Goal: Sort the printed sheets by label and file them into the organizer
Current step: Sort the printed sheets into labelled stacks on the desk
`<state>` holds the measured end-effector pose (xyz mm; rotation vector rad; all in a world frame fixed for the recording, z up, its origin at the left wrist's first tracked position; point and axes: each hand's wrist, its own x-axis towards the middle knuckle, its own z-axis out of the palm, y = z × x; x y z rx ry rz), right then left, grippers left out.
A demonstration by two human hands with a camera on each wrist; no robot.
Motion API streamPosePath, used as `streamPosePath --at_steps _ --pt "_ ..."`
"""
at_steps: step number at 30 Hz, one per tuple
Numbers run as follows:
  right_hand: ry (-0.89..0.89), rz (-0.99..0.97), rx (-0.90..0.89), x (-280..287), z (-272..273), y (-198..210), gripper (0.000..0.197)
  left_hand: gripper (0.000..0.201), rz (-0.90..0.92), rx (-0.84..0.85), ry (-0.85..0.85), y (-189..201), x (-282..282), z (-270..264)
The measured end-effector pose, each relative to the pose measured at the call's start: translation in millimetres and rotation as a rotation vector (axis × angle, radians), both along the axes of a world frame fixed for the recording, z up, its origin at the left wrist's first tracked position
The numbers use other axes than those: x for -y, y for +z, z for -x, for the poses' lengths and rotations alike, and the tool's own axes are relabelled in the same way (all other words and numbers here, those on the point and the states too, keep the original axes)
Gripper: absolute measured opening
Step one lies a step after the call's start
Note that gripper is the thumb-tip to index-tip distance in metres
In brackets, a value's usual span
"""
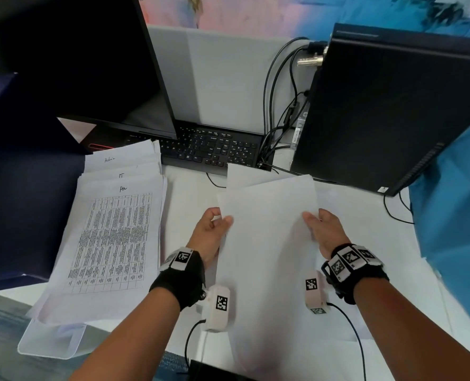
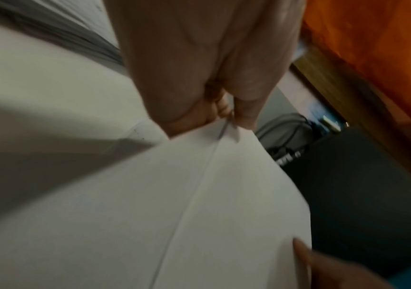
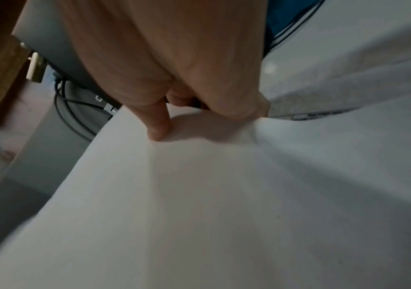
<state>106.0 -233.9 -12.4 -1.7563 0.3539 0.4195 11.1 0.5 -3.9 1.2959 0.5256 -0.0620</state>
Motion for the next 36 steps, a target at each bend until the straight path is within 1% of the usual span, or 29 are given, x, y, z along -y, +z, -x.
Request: streamPosePath --at_steps 1,3,4,5,7,8,10,11,13,14,15,18,19,21,23,26,28,30,32,36 --pt "0.002 0.002 -0.010 -2.1 0.0 2.2 0.016 0.009 -0.059 -0.031 -0.043 -4.6 0.3 -1.1" --pt "0.026 0.012 -0.026 -5.6 0.3 6.4 0.023 0.026 -0.209 -0.091 -0.125 -12.3 2.7 -3.1" --pt "0.027 0.018 -0.027 -6.1 -0.4 6.6 0.027 0.032 -0.277 -0.117 -0.135 -16.0 3.5 -3.7" --pt "0.016 0.027 -0.033 -6.0 -0.9 7.3 0.030 0.033 -0.337 -0.130 -0.126 -16.7 5.1 -4.2" --pt "-0.007 0.025 -0.045 -6.1 -1.4 8.5 0.034 0.017 -0.425 -0.125 -0.084 -13.5 7.7 -6.0" --pt "-0.017 0.013 -0.035 -6.2 -2.8 7.4 0.032 0.012 -0.440 -0.093 -0.062 -8.6 8.8 -6.1" --pt "-0.046 0.000 -0.002 -6.3 -3.6 11.2 0.026 0.020 -0.413 0.014 -0.028 3.5 8.4 -5.7" --pt "-0.062 -0.022 0.013 -5.8 -3.6 15.2 0.033 0.021 -0.372 0.071 -0.006 12.8 8.2 -5.5" --pt "-0.059 -0.136 0.017 -4.9 -5.9 24.1 0.053 0.022 -0.309 0.163 0.036 32.2 3.2 -5.5" --pt "-0.033 -0.191 0.028 -5.8 -6.8 30.8 0.054 0.023 -0.281 0.205 0.060 43.5 -0.1 -5.8" --pt "0.006 -0.230 0.048 -6.8 -7.0 38.9 0.051 0.022 -0.248 0.248 0.091 54.3 -3.9 -6.8" --pt "0.108 -0.280 0.124 -15.6 -7.4 61.5 0.027 0.022 -0.155 0.315 0.186 75.4 -16.5 -11.3" --pt "0.127 -0.297 0.151 -19.9 -6.7 68.1 0.025 0.023 -0.160 0.319 0.197 80.1 -19.5 -12.2" --pt "0.157 -0.314 0.238 -31.1 -4.1 80.7 0.027 0.029 -0.267 0.300 0.198 85.6 -22.9 -14.0" --pt "0.136 -0.286 0.350 -42.8 0.5 94.4 0.025 0.028 -0.372 0.307 0.254 88.1 -27.1 -16.3" --pt "0.056 -0.297 0.532 -56.3 7.2 114.3 0.027 0.029 -0.358 0.405 0.380 104.1 -26.5 -13.6" --pt "0.024 -0.347 0.604 -61.7 11.5 124.2 0.031 0.030 -0.300 0.484 0.400 114.1 -25.9 -10.0" --pt "0.029 -0.394 0.605 -64.3 14.0 127.3 0.038 0.031 -0.295 0.504 0.381 118.7 -26.2 -6.3" --pt "0.040 -0.421 0.553 -63.9 15.1 124.0 0.043 0.036 -0.303 0.481 0.349 116.6 -28.3 -2.8" --pt "0.066 -0.379 0.470 -59.9 14.6 118.3 0.049 0.040 -0.248 0.409 0.270 104.9 -37.1 -3.2"
